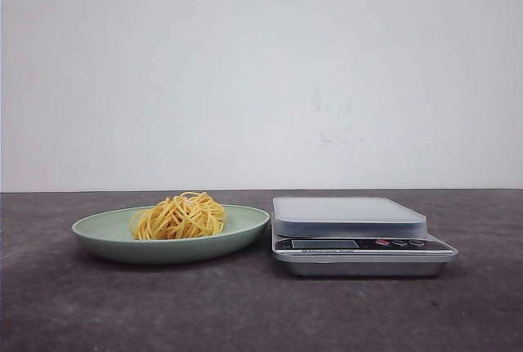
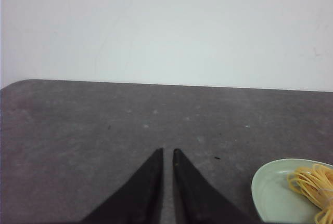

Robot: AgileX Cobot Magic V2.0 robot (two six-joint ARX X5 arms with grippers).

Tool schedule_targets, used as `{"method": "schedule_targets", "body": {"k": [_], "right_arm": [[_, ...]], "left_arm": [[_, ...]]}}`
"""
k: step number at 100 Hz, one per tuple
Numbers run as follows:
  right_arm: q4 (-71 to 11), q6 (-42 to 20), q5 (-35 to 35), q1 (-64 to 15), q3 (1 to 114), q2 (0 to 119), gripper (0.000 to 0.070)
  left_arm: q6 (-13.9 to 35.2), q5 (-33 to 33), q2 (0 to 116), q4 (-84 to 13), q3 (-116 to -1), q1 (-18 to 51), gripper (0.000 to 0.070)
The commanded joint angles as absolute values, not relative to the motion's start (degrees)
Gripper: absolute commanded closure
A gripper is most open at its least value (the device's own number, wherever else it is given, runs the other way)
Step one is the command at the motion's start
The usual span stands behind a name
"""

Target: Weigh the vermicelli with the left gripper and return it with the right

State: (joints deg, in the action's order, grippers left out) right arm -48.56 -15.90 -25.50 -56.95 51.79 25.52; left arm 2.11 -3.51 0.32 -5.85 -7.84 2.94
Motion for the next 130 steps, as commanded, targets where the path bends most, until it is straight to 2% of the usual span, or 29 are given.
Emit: {"method": "schedule_targets", "body": {"k": [1, 33, 69, 130], "right_arm": [[-47.99, -15.90, -25.56, -57.58, 52.29, 25.65, 0.0690], [-47.99, -15.90, -25.56, -57.58, 52.29, 25.65, 0.0690], [-47.99, -15.90, -25.56, -57.58, 52.29, 25.65, 0.0690], [-47.99, -15.90, -25.56, -57.58, 52.29, 25.65, 0.0690]], "left_arm": [[1.08, -3.60, 0.19, -3.73, -6.85, 2.90, 0.0700], [1.08, -3.57, 0.19, 0.89, -0.82, 2.83, 0.0700], [1.15, -3.03, 0.19, -11.00, -0.73, 2.85, 0.0700], [1.58, -2.33, 0.23, -10.76, -0.78, 2.92, 0.0700]]}}
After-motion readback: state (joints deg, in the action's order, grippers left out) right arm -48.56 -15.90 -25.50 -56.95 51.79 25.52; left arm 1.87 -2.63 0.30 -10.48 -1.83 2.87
